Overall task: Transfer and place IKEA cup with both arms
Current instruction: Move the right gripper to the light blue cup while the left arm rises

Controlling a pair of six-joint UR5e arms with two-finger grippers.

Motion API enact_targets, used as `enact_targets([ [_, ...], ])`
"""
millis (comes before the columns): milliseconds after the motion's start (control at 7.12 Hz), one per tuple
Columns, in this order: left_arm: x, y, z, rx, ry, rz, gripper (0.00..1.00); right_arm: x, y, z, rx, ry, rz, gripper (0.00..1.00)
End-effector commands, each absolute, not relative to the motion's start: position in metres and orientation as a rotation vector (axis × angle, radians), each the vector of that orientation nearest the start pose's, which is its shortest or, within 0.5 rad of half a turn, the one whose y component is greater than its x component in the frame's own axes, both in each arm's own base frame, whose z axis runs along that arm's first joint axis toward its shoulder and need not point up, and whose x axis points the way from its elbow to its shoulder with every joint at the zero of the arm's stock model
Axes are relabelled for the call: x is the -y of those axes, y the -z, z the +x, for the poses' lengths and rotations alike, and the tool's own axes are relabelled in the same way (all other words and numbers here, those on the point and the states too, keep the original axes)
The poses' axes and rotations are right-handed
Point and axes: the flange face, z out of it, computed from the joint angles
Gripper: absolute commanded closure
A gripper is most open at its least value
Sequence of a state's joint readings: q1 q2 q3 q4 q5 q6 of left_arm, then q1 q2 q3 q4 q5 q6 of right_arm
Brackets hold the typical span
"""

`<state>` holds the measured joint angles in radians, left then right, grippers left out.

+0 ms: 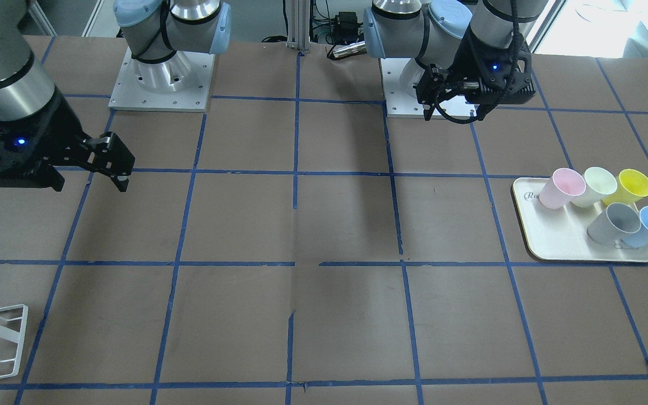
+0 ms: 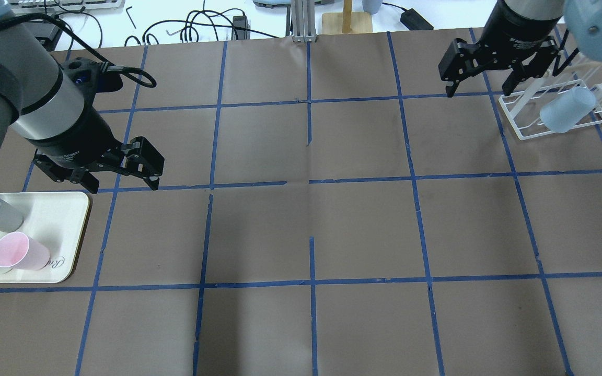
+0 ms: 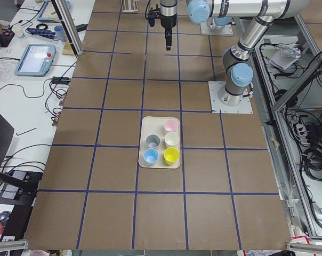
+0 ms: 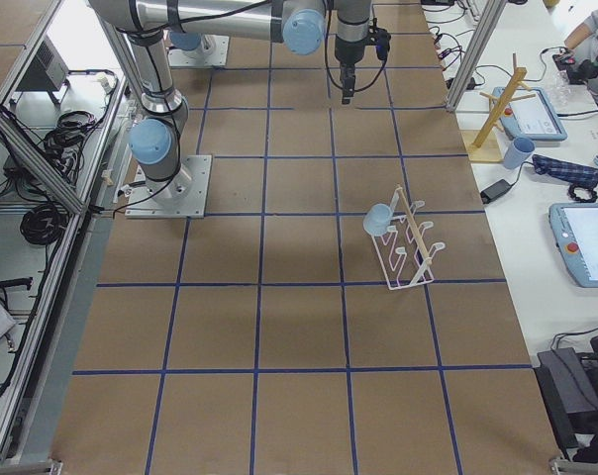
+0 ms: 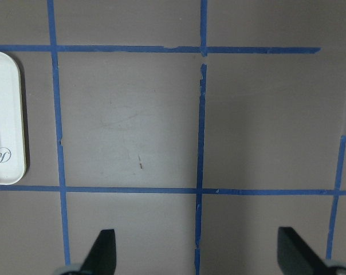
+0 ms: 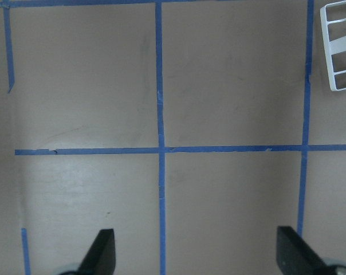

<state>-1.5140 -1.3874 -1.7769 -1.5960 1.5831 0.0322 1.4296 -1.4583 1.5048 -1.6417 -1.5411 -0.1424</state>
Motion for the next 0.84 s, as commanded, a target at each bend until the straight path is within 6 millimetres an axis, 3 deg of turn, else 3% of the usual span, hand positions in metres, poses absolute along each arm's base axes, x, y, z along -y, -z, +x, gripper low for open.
enact_targets([
  [0, 0.422, -0.457, -0.105, -3.134, -0.109, -0.036, 0.00, 0.575, -0.445, -0.059, -3.109, 0.042, -0.105, 0.00],
  [140, 0.425, -0.458, -0.105, -3.143, -0.111, -0.041, 0.00, 0.580, -0.427, -0.113, -3.106, 0.039, -0.148, 0.00],
  [421, 0.429, -0.460, -0.126, -3.370, -0.081, -0.076, 0.00, 0.607, -0.360, -0.189, -3.095, 0.073, -0.181, 0.00],
  [702, 0.435, -0.461, -0.146, -3.602, -0.085, -0.079, 0.00, 0.613, -0.345, -0.205, -3.095, 0.064, -0.157, 0.00],
])
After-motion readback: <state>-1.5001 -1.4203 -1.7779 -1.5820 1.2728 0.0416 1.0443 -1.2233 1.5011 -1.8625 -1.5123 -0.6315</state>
